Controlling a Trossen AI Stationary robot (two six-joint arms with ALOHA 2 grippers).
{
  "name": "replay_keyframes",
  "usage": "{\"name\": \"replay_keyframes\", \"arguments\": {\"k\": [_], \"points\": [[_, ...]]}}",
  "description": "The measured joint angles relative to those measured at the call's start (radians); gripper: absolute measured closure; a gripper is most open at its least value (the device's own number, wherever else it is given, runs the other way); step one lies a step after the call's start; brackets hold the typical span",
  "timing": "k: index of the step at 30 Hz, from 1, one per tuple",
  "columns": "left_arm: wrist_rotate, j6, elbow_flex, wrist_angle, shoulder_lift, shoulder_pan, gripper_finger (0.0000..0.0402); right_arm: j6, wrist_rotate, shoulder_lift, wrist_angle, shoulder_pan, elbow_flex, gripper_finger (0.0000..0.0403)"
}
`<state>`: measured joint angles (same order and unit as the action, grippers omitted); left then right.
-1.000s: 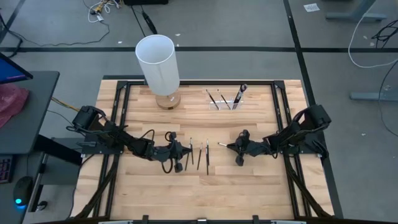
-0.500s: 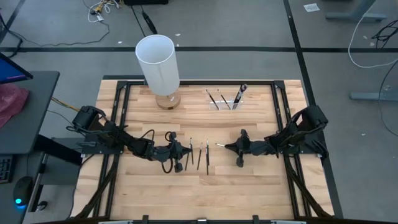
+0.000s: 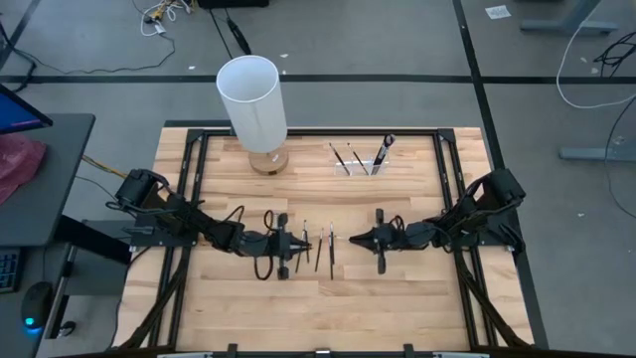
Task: Sort items
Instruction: Put the eyeshadow brush into the transparent organizer
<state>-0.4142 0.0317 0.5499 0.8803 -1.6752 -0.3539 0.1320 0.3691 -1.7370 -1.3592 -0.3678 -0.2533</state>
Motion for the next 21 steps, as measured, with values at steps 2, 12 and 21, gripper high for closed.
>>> {"name": "replay_keyframes", "arguments": {"k": [2, 12, 21], "points": [[0.018, -0.017, 0.000, 0.040, 0.000, 0.012, 0.0333, -0.030, -0.003, 0.000, 0.001, -0.002, -0.037, 0.0400], [0.162, 0.002, 0.000, 0.201, -0.020, 0.092, 0.0169, -0.150, -0.099, 0.000, 0.007, -0.002, -0.197, 0.0400], [0.233, -0.063, 0.018, 0.481, -0.095, 0.062, 0.0159, -0.197, -0.127, 0.001, 0.014, -0.002, -0.263, 0.0399]]}}
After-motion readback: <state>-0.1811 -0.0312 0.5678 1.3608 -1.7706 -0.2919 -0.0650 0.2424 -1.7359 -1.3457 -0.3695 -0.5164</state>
